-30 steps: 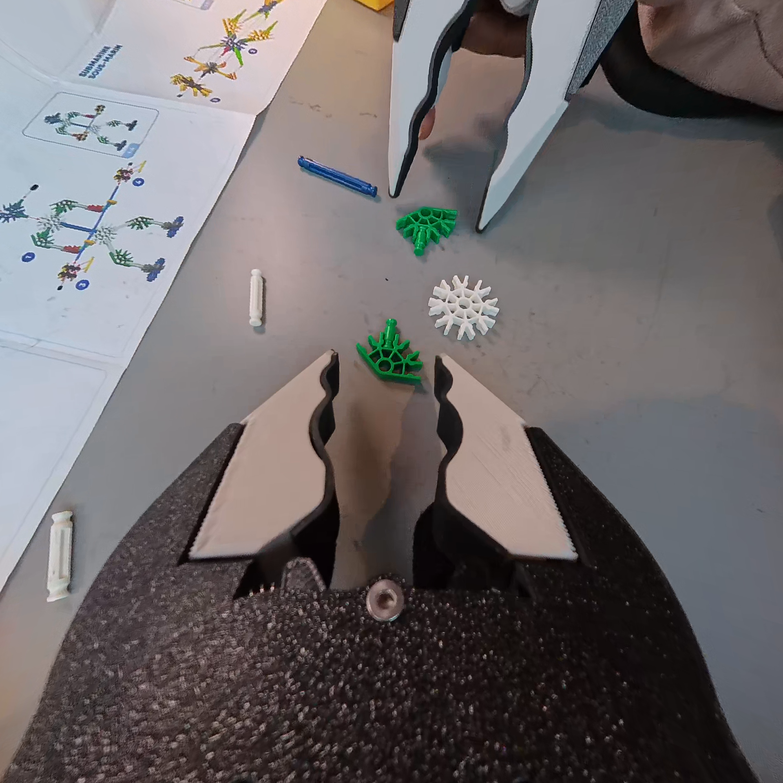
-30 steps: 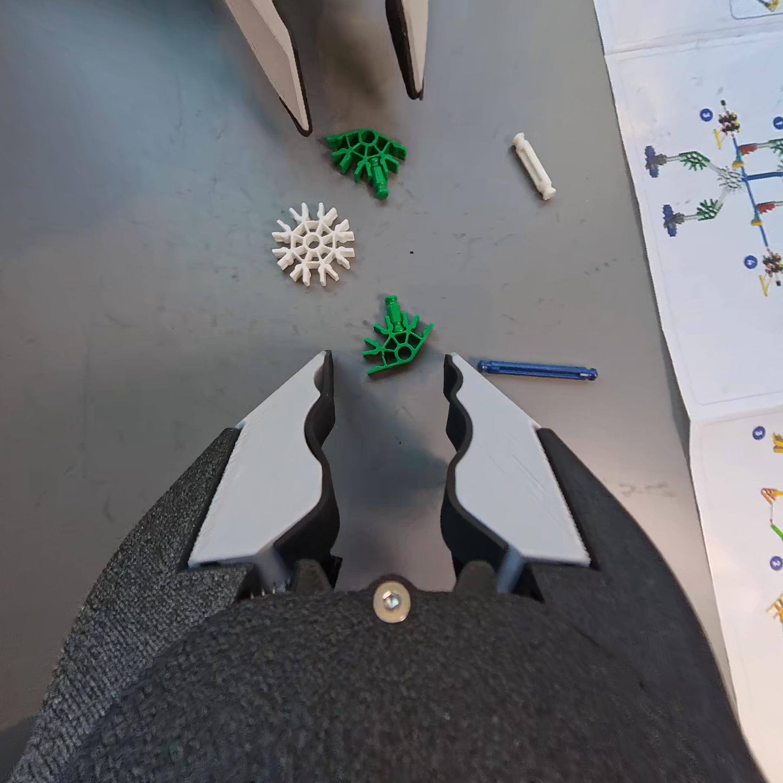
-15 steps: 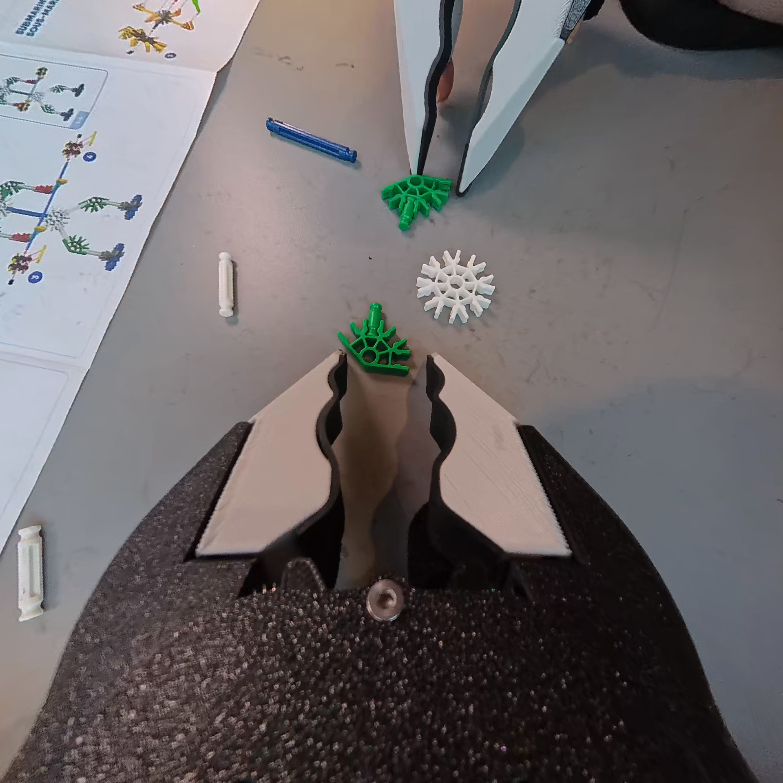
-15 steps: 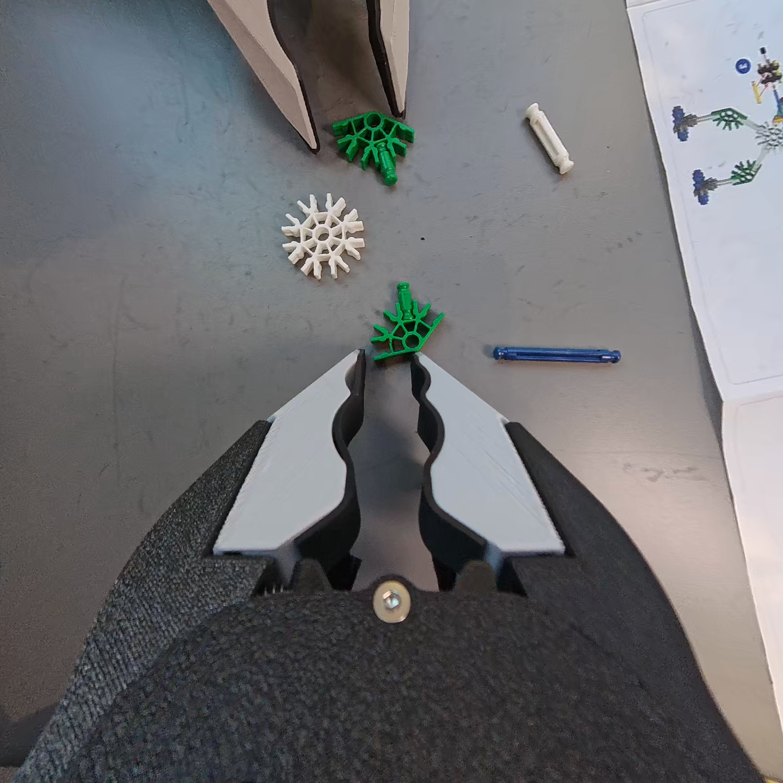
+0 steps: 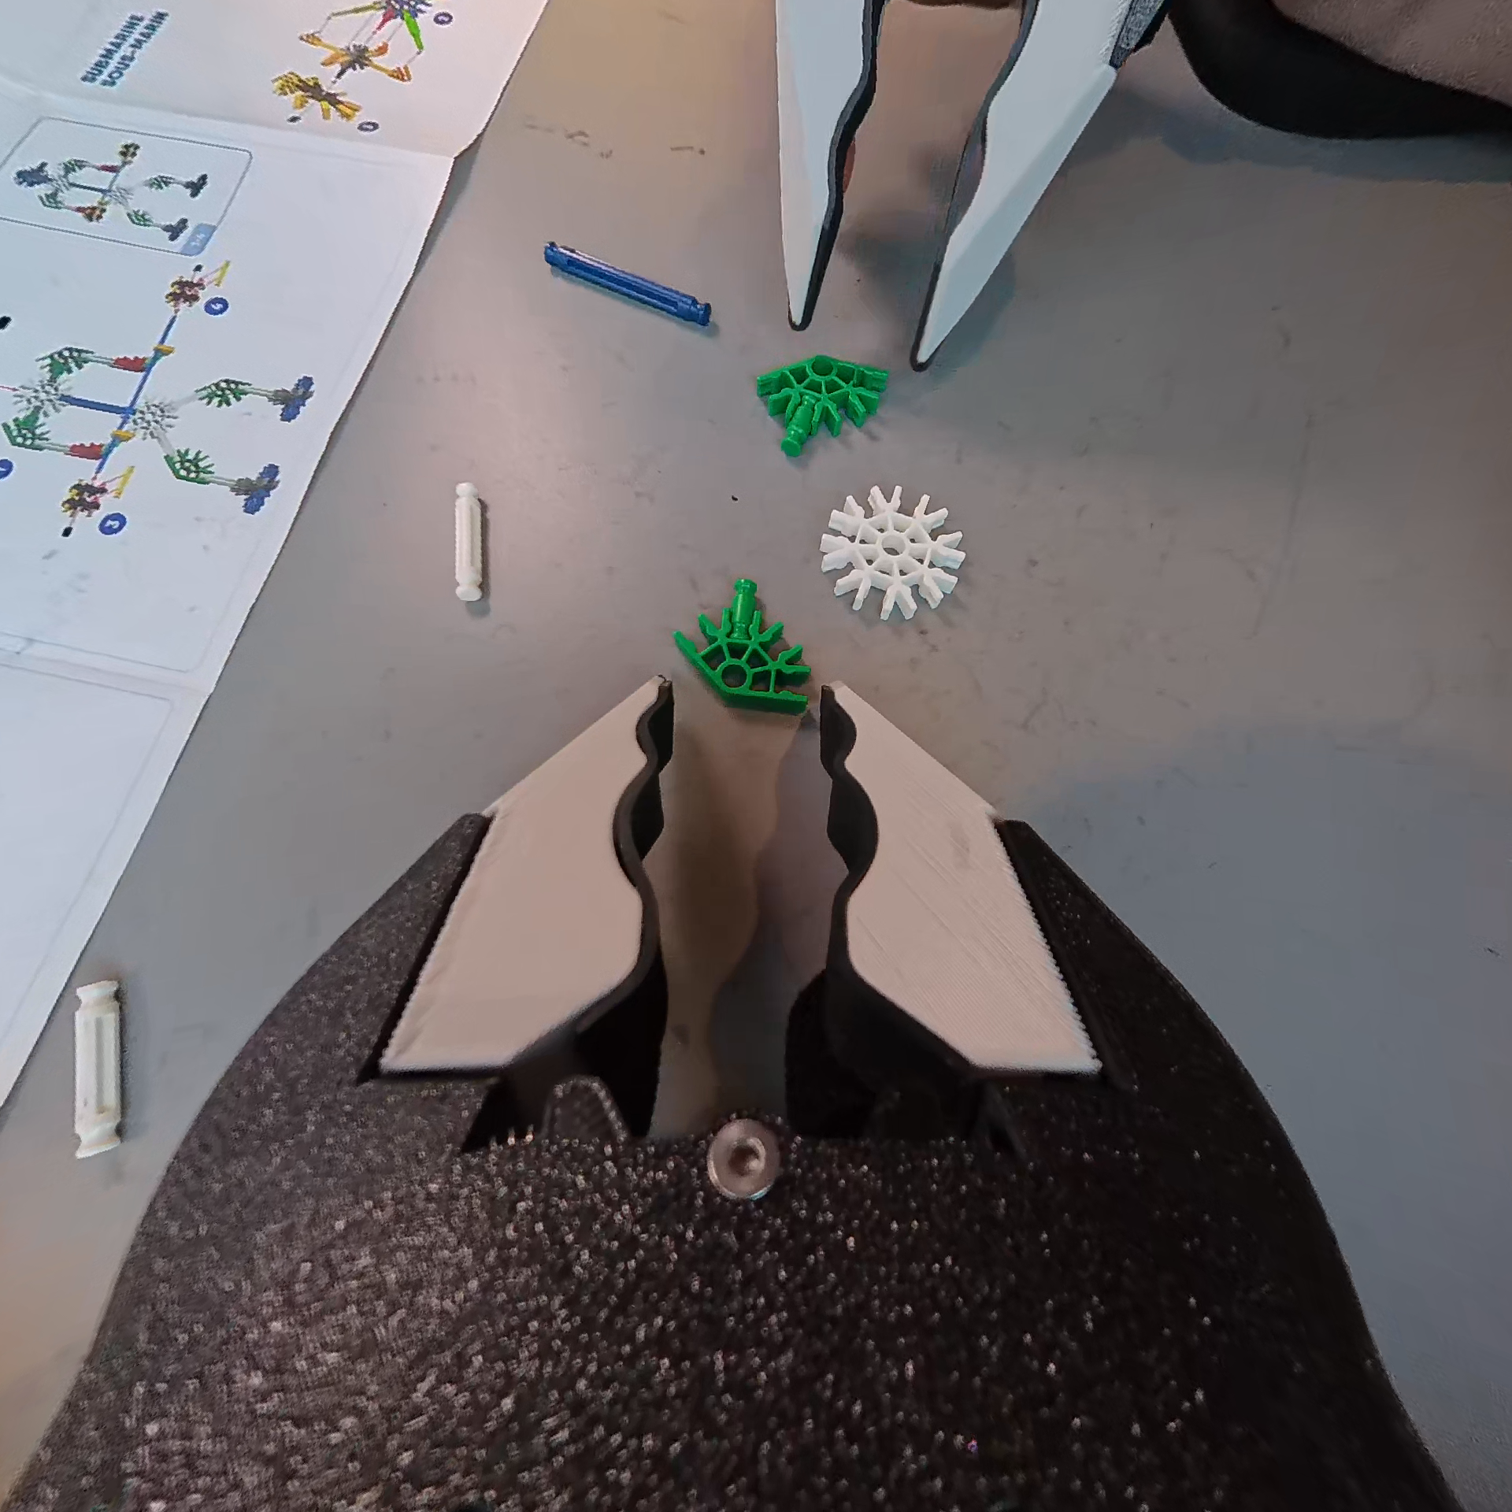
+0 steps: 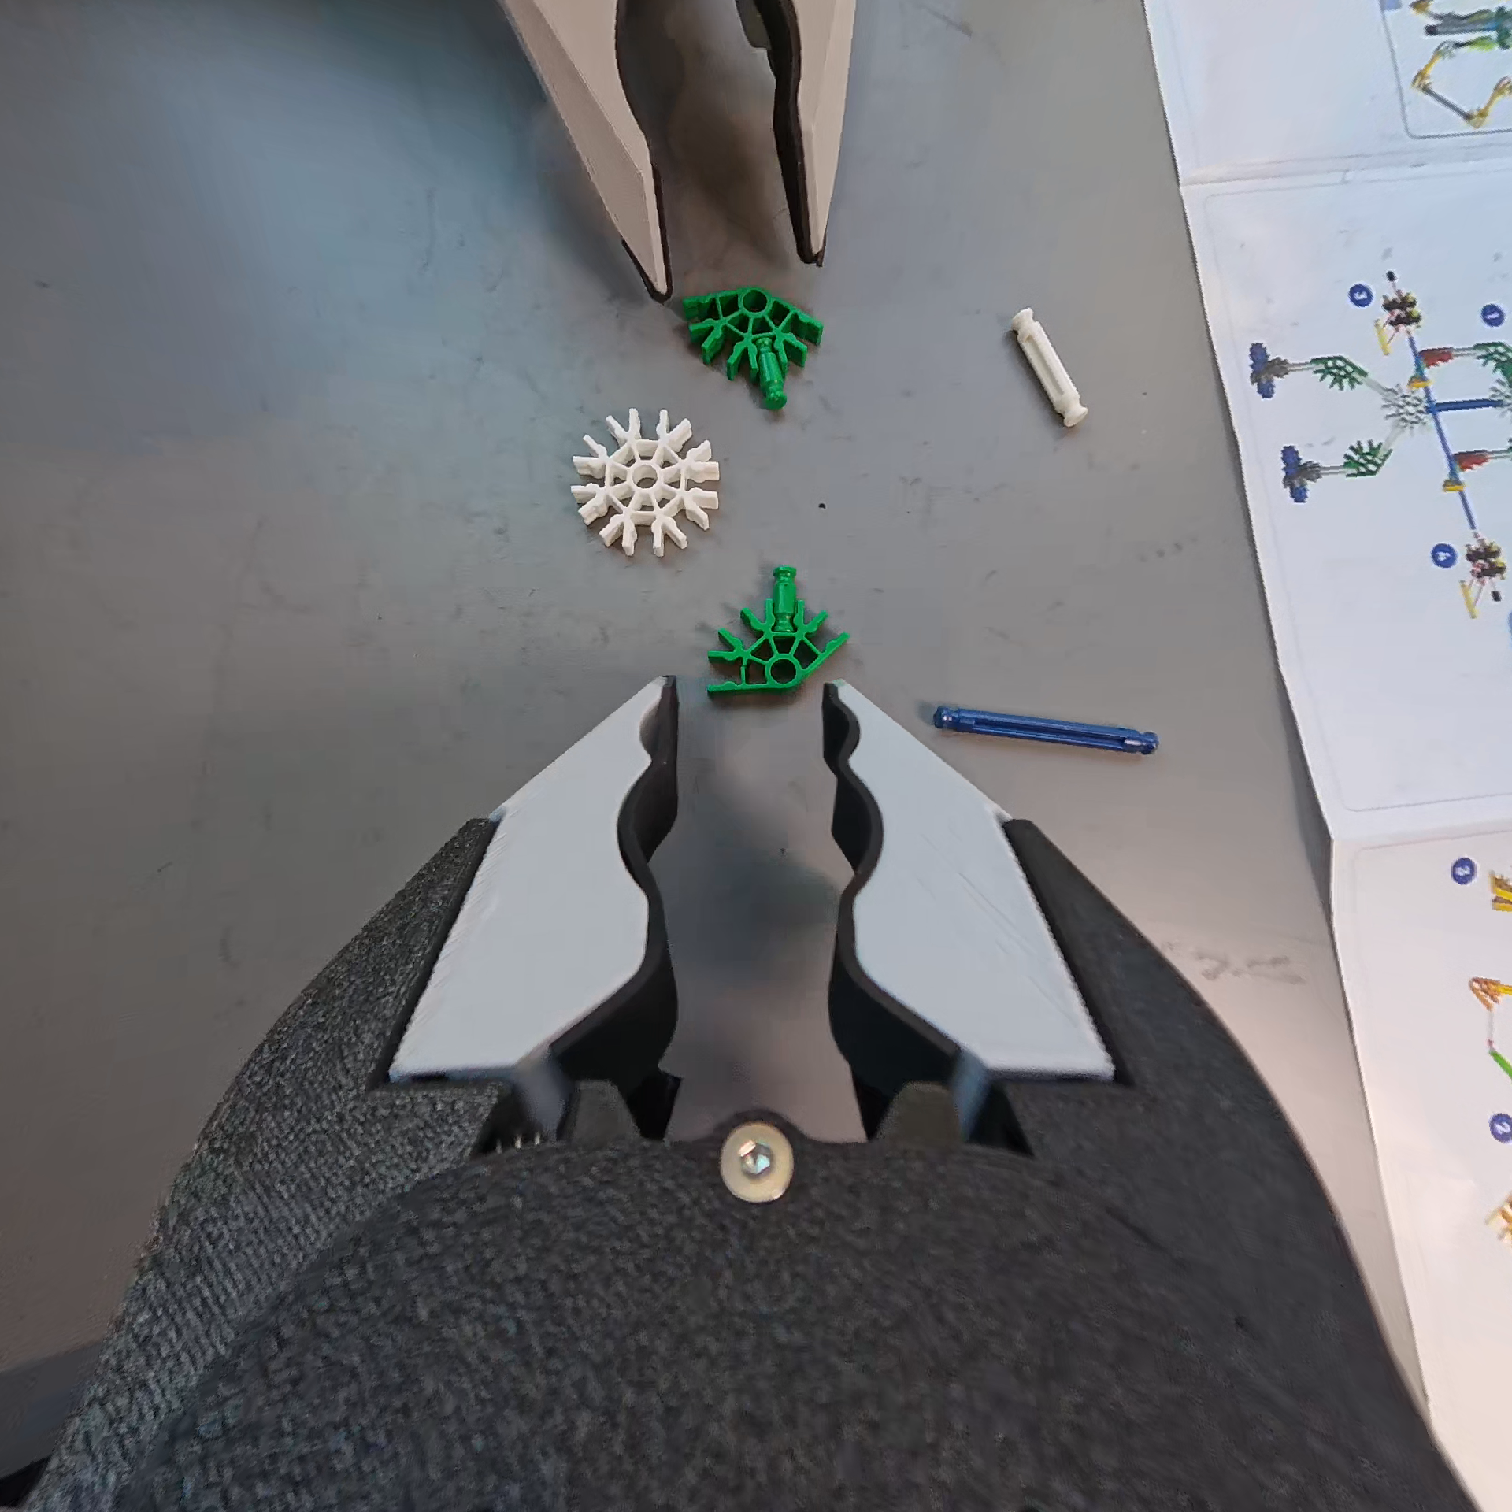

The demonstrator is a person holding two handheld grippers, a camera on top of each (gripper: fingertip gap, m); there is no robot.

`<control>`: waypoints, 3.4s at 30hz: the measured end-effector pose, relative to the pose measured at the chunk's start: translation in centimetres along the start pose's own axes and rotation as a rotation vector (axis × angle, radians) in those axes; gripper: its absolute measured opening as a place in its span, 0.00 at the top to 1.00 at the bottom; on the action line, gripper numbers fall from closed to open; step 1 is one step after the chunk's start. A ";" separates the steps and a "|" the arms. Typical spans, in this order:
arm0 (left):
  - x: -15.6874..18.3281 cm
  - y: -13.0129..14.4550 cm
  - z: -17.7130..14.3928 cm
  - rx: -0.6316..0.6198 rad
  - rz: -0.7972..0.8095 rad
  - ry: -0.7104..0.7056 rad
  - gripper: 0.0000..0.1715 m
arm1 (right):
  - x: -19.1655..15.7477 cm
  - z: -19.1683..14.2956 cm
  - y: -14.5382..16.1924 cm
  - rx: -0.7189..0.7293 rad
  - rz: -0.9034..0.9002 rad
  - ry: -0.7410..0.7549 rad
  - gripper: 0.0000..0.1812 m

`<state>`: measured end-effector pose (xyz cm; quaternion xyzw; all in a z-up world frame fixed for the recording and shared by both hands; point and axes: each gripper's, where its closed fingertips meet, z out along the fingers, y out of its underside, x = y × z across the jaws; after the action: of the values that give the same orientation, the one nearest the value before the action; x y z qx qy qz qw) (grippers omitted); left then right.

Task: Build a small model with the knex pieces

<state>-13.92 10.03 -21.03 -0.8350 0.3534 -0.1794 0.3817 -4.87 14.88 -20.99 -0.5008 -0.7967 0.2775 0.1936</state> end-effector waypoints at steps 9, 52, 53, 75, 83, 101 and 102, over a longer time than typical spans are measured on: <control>0.0 0.0 0.6 -0.006 0.000 -0.005 0.79 | 0.7 1.3 -0.5 0.000 0.035 0.019 0.84; -6.8 -1.9 2.9 -0.019 -0.121 -0.300 0.90 | 7.3 -2.4 -0.5 0.195 0.241 0.300 0.78; -6.8 -1.9 2.9 -0.023 -0.114 -0.303 0.94 | 7.4 -2.4 -0.5 0.196 0.239 0.303 0.78; 4.2 -3.0 3.3 -0.004 0.133 0.098 0.69 | 3.1 -0.6 -0.7 0.143 0.131 0.101 0.78; 4.1 -2.5 4.1 -0.055 0.155 0.089 0.80 | 0.5 0.5 -0.6 0.068 0.060 0.027 0.78; -0.3 -3.6 5.2 -0.032 0.043 0.004 0.80 | -1.4 1.6 -1.4 0.040 -0.013 -0.011 0.83; -0.3 -3.7 5.1 -0.025 0.043 0.004 0.80 | -1.4 1.6 -1.4 0.040 -0.014 -0.009 0.83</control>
<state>-9.57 14.57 -21.52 -0.8316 0.3743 -0.1684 0.3742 -6.22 12.77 -21.41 -0.4899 -0.7953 0.2946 0.2019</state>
